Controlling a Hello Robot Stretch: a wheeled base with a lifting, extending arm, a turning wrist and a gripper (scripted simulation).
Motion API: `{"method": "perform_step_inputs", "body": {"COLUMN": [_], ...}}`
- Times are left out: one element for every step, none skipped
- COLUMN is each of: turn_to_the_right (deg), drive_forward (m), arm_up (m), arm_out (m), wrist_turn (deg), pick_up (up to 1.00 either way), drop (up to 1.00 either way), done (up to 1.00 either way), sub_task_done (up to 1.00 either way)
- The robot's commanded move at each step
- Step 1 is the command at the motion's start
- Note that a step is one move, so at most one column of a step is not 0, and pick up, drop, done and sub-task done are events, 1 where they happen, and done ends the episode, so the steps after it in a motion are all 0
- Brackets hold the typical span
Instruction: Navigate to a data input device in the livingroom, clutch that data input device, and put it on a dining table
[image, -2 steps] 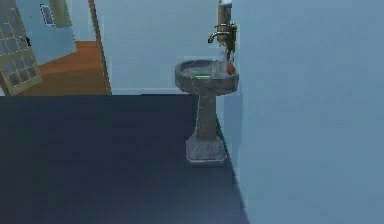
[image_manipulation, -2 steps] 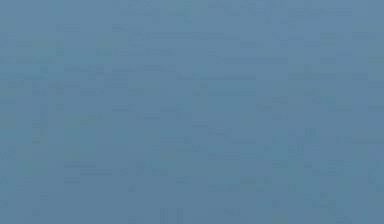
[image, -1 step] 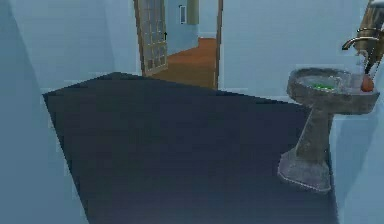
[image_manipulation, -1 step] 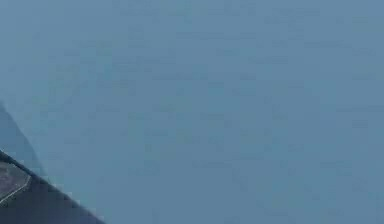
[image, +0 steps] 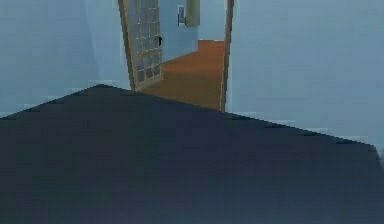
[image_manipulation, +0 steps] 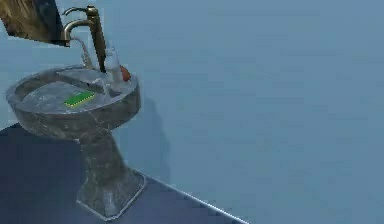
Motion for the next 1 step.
{"method": "perform_step_inputs", "body": {"turn_to_the_right": [0.0], "drive_forward": [1.0], "arm_up": [0.0], "arm_out": [0.0], "wrist_turn": [0.0], "pick_up": [0.0], "drop": [0.0], "done": [0.0], "sub_task_done": [0.0]}}
